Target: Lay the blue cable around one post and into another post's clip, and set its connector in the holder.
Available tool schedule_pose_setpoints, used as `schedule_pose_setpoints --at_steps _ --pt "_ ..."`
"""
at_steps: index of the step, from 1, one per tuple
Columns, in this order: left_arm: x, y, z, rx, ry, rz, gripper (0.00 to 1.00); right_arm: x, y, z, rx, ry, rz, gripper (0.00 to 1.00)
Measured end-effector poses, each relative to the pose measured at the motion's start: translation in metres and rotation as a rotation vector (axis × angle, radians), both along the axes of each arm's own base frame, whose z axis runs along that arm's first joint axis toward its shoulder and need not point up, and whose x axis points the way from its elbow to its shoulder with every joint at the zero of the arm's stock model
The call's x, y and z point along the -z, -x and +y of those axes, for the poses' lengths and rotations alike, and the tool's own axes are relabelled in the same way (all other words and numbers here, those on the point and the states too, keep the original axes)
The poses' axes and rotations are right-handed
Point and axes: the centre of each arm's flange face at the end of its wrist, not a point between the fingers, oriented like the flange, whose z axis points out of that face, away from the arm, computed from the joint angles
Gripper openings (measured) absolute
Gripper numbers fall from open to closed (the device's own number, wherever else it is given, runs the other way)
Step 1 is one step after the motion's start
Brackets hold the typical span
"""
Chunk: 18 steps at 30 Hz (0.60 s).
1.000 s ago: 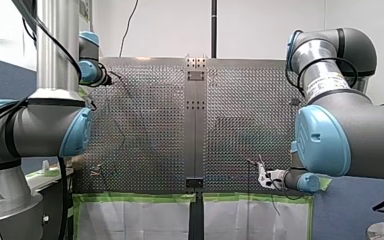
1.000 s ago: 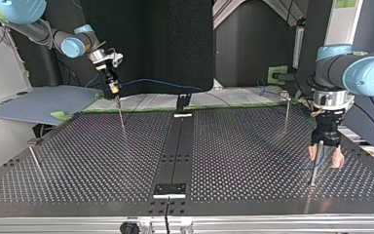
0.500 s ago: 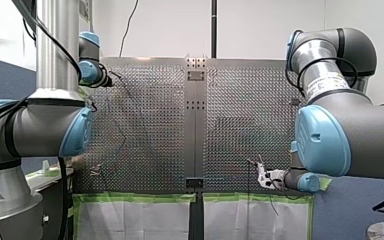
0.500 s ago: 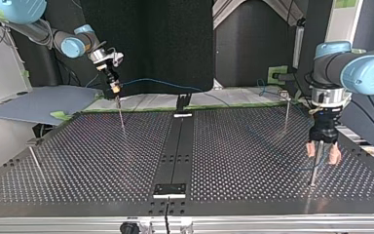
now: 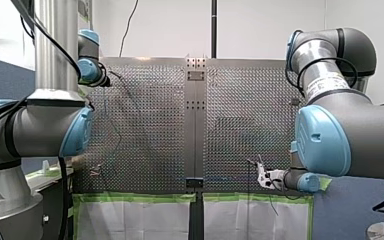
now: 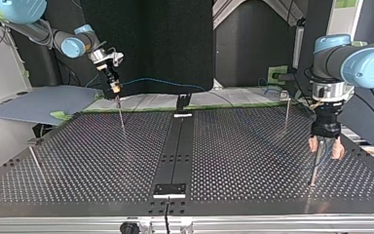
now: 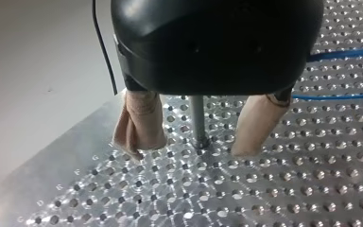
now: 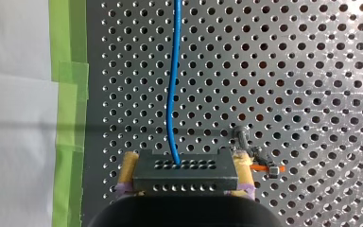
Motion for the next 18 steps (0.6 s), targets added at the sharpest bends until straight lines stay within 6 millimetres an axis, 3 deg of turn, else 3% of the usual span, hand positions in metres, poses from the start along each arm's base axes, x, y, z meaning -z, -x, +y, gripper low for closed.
schedule_pose_setpoints --at_steps 11,18 --pt "-0.0023 -0.0010 0.0098 -0.052 -0.026 -0.018 1.00 0.0001 -0.0001 0.0003 -0.001 0.001 0.002 0.00" --pt "-0.0049 -0.0032 0.0045 -0.011 0.008 -0.053 1.00 0.0003 0.0000 0.0006 -0.002 0.000 0.005 0.00"
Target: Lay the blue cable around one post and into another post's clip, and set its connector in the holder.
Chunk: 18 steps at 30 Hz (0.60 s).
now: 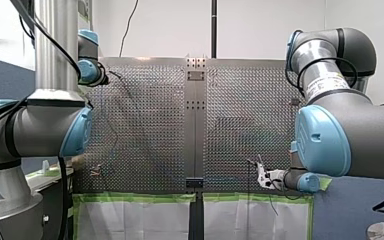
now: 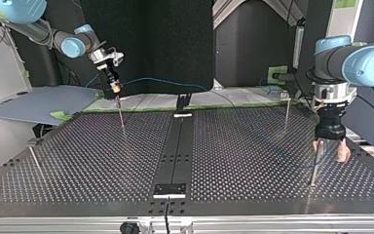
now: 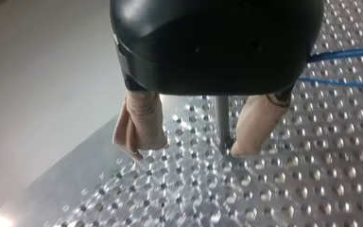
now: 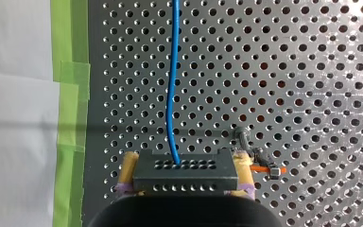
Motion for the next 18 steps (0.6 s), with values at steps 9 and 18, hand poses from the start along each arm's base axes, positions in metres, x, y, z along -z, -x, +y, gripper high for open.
schedule_pose_setpoints --at_steps 9,18 --pt "-0.007 0.011 -0.006 0.033 0.061 -0.019 1.00 0.000 0.000 0.000 -0.001 0.001 0.002 0.00" --pt "-0.006 0.017 -0.006 0.015 0.056 0.010 1.00 0.000 0.000 0.000 -0.001 0.001 0.002 0.00"
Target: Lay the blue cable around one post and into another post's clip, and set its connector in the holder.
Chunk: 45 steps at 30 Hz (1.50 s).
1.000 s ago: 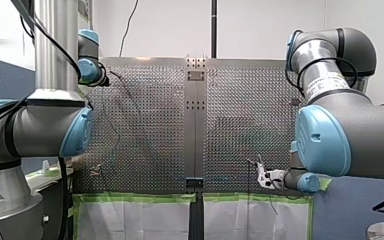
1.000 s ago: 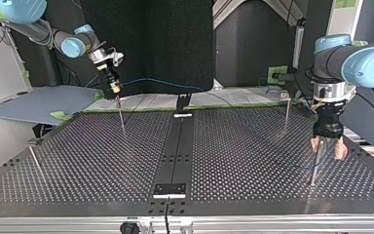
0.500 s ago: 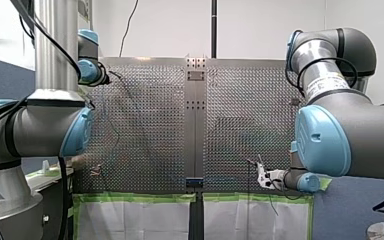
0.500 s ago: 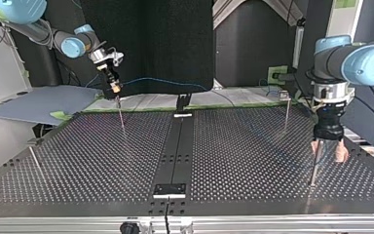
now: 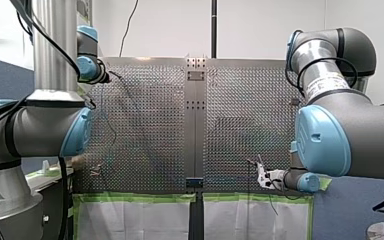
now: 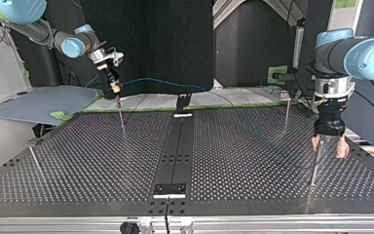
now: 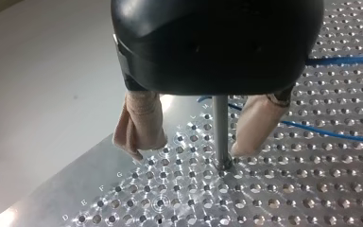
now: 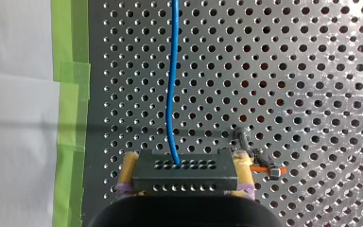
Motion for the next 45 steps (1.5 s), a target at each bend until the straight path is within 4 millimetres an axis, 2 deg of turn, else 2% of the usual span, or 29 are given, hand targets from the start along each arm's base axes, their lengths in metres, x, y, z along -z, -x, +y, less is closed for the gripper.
schedule_pose_setpoints --at_steps 10,23,31,39,45 --pt "0.003 0.005 -0.003 0.003 0.005 0.005 1.00 0.000 0.000 0.000 0.000 0.000 0.000 0.00" --pt "-0.018 0.023 -0.007 0.033 0.060 -0.078 1.00 0.000 0.000 0.000 0.000 0.000 0.000 0.00" --pt "-0.014 0.028 -0.009 0.033 0.054 -0.071 1.00 0.000 0.000 0.000 0.000 0.002 0.000 0.00" --pt "-0.006 0.024 0.004 -0.024 0.014 -0.040 1.00 0.000 0.000 0.000 0.000 0.003 0.000 0.00" --pt "0.001 0.008 0.018 -0.065 -0.025 -0.003 1.00 0.000 -0.002 0.001 -0.004 0.003 0.000 0.00"
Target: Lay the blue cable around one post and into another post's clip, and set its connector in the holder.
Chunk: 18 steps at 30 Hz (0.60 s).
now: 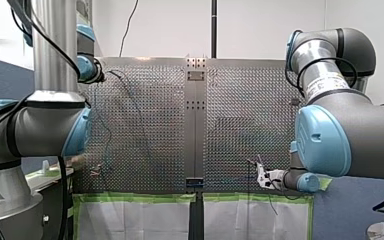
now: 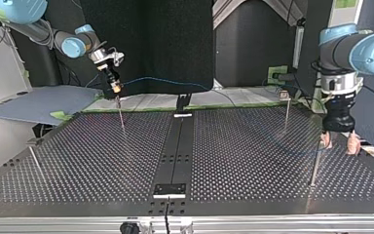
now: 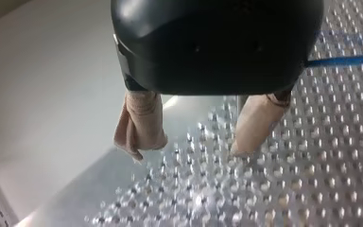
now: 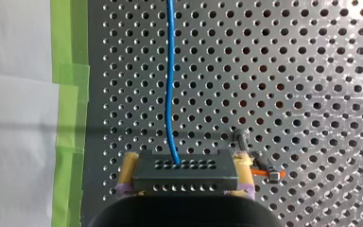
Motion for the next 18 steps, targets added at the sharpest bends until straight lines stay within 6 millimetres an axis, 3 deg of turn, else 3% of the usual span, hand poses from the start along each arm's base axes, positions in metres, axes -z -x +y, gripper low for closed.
schedule_pose_setpoints --at_steps 13,18 --pt "-0.005 -0.038 0.024 -0.047 -0.019 0.032 1.00 0.000 -0.001 0.000 -0.002 0.003 0.000 0.00" --pt "-0.019 -0.049 0.029 -0.055 -0.051 0.019 1.00 -0.001 -0.001 -0.001 -0.002 0.003 0.000 0.00"
